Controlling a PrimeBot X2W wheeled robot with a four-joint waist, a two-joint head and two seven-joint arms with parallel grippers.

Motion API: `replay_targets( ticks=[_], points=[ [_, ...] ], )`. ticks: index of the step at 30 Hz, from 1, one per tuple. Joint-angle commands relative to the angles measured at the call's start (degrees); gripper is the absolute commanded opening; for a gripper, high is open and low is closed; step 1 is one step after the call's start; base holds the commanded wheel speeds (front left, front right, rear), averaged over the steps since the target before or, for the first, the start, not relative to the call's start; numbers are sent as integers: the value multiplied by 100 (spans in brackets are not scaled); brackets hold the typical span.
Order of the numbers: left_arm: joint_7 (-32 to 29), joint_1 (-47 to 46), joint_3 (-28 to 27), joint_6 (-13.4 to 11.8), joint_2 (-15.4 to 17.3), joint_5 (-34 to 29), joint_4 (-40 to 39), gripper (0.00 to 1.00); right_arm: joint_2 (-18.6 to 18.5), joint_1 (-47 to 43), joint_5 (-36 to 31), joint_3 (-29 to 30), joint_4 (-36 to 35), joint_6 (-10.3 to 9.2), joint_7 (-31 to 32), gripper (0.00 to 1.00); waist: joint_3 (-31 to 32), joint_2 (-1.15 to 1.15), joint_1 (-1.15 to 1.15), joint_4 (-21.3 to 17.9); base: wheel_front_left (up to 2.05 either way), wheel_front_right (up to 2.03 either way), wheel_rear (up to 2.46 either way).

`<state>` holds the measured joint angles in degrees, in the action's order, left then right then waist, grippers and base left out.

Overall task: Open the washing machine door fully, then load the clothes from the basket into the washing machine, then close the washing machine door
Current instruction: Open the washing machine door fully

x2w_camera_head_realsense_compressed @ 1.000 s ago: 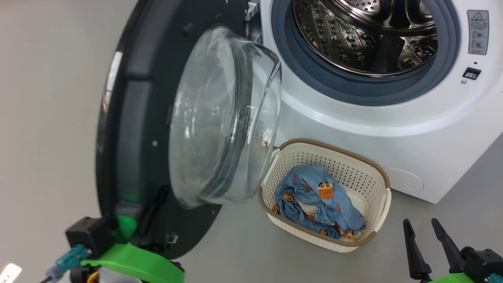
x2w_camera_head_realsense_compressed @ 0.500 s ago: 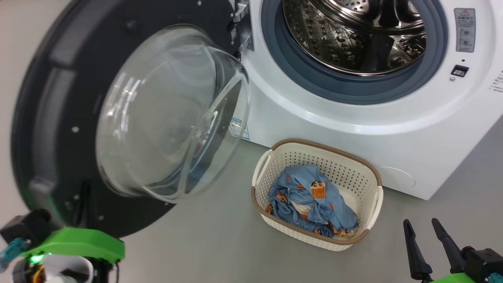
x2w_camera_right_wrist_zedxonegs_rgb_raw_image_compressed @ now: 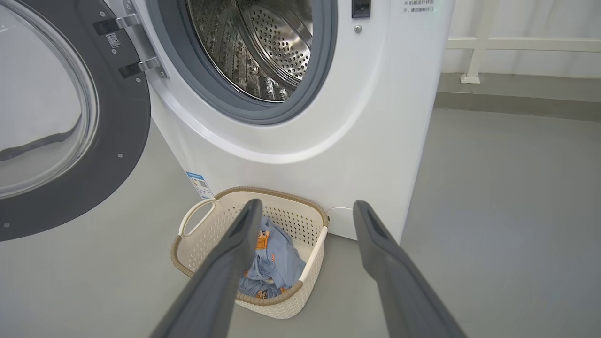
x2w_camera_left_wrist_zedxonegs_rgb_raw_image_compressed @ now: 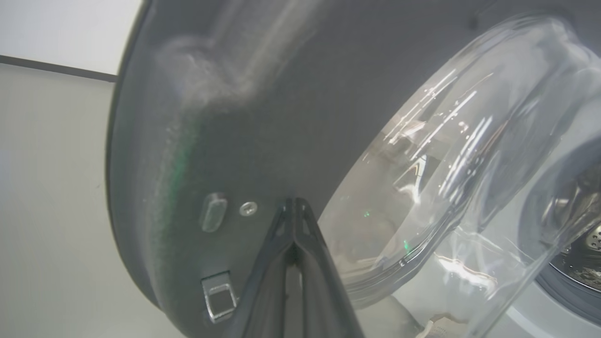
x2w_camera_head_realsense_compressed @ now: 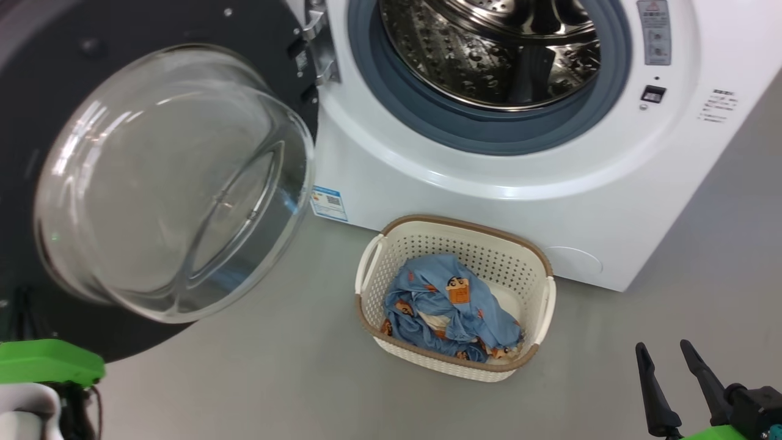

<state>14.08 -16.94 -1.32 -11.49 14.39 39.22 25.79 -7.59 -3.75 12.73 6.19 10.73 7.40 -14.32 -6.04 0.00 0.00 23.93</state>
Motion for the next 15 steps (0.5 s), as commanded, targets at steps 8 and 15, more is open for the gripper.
replay_targets(
  ticks=[8,15],
  points=[
    [89,-624,-894,217,513,-379,507,0,-170,-117,-53,-148,-181,9,-68,100,10,0,0,-432,0,0,0],
    [91,-810,-1468,421,455,-818,802,0,-238,-103,-59,-171,-194,9,-68,100,-65,0,0,-628,0,0,0]
  ],
)
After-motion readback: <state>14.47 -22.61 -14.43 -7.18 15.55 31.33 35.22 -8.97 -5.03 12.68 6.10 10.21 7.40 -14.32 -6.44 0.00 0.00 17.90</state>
